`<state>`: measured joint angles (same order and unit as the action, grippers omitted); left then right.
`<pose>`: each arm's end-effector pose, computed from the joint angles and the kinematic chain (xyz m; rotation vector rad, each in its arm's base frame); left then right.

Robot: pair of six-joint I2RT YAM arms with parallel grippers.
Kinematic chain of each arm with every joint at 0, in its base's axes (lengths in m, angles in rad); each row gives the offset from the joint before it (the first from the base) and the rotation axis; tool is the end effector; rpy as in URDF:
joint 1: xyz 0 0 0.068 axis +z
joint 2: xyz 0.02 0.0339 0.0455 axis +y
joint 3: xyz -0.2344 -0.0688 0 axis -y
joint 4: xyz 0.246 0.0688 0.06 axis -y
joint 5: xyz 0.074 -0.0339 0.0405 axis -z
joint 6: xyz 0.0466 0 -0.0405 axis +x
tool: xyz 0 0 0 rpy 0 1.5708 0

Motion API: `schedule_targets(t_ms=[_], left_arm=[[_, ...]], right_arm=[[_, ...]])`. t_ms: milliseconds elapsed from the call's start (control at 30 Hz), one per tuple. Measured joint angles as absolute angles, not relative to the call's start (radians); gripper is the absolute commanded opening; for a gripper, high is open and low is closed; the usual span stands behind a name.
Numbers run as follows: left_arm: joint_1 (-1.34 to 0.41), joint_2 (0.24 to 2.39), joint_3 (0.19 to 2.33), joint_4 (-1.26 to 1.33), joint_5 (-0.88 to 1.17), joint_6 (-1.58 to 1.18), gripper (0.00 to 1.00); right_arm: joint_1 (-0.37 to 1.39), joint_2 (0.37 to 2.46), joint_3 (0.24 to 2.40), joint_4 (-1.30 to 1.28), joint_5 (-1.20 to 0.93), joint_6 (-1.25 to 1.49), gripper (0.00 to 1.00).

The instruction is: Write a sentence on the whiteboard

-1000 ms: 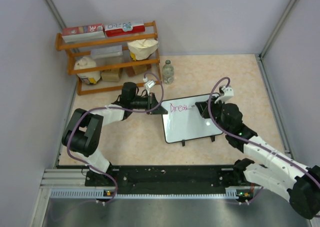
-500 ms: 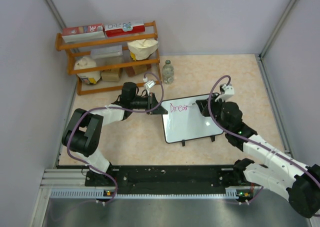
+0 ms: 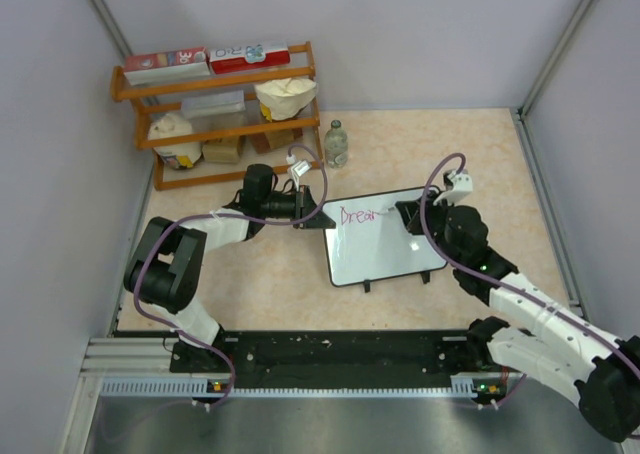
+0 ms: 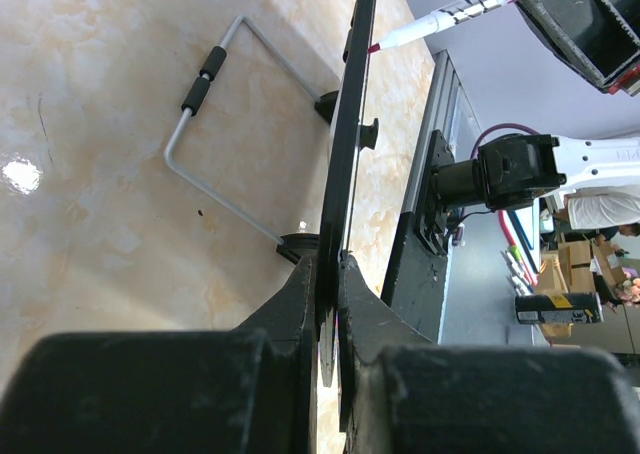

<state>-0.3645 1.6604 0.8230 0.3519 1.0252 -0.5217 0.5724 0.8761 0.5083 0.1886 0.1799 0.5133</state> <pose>0.3007 -0.1574 0.1586 0.5344 2.1054 -1.5776 0.2054 0.1224 0.2398 0.0817 1.7884 0.6323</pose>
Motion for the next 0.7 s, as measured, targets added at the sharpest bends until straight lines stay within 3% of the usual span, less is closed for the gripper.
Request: schedule_targets(t_ms=[700], left_arm=[[-0.364, 1.660, 0.823, 0.350, 1.024, -0.522, 0.00]], right_arm=[[0.571, 0.841, 0.470, 0.193, 0.176, 0.517, 0.00]])
